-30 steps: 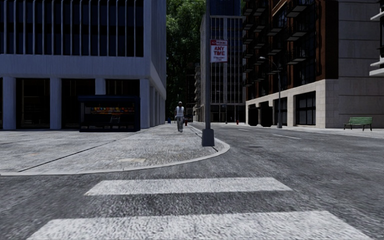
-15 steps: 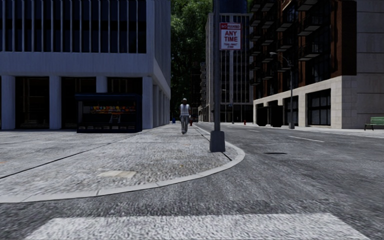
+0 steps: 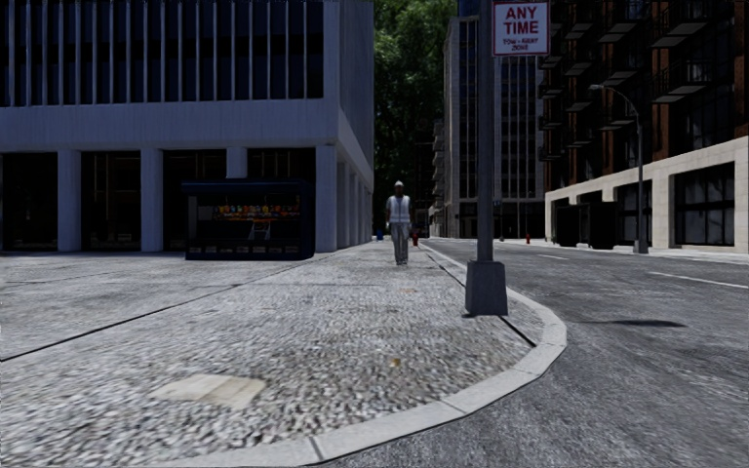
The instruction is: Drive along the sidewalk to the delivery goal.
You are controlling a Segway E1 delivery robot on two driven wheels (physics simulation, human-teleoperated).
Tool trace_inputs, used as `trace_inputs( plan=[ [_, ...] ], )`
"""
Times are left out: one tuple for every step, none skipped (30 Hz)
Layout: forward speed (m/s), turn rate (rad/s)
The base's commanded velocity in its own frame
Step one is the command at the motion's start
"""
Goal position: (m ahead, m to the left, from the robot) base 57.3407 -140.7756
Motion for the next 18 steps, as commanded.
trace_inputs(
  plan=[
    [2.0,0.48],
    [2.0,0.48],
    [2.0,0.48],
    [2.0,0.48],
    [2.0,0.48],
    [2.0,0.48],
    [2.0,0.48],
    [2.0,0.48],
    [2.0,0.48],
    [2.0,0.48],
    [2.0,0.48],
    [2.0,0.48],
    [2.0,0.48],
    [2.0,0.48],
    [2.0,0.47],
    [2.0,0.47],
    [2.0,0.47],
    [2.0,0.47]
  ],
)
